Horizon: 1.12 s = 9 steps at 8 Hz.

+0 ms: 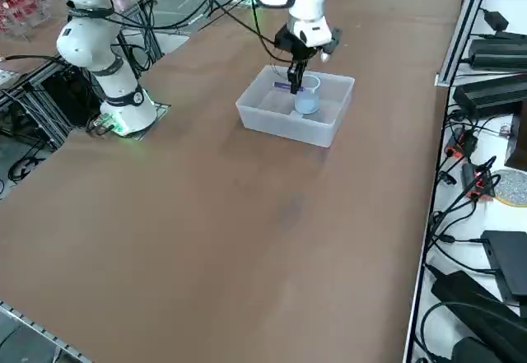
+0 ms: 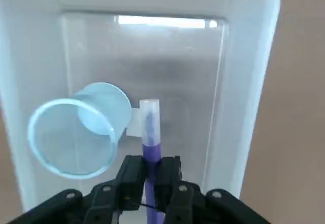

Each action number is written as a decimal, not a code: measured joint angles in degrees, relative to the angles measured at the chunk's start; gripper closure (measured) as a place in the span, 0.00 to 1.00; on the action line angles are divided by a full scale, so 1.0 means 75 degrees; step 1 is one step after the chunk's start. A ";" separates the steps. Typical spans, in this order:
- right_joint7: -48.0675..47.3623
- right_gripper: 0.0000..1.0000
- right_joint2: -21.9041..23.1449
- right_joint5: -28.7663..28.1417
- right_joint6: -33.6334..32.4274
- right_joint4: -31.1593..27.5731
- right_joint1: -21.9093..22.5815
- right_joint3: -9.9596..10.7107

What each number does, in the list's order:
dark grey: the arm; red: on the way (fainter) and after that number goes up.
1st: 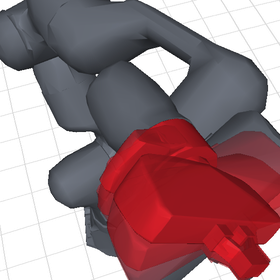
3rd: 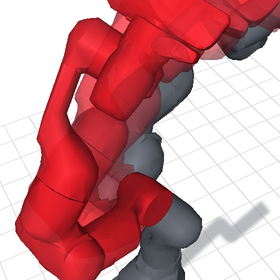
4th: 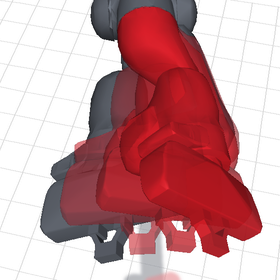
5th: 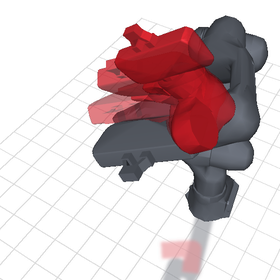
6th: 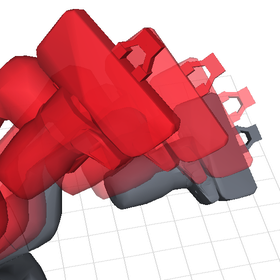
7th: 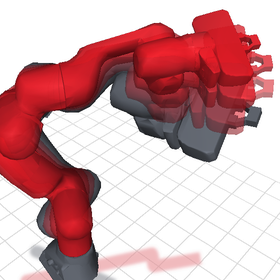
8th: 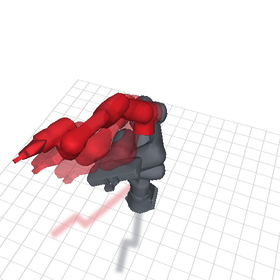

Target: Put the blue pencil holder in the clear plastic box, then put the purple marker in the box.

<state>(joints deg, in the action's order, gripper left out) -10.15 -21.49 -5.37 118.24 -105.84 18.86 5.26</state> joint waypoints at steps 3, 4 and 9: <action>0.0000 0.85 -0.0383 0.0000 0.0520 -0.0228 -0.0002 0.0080; 0.0000 0.85 -0.0503 0.0000 0.0768 -0.0359 -0.0002 0.0092; 0.0000 0.85 -0.0981 0.0003 0.1146 -0.0473 0.0002 0.0106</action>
<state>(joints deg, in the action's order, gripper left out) -10.15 -28.85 -5.35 126.84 -109.39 18.87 6.06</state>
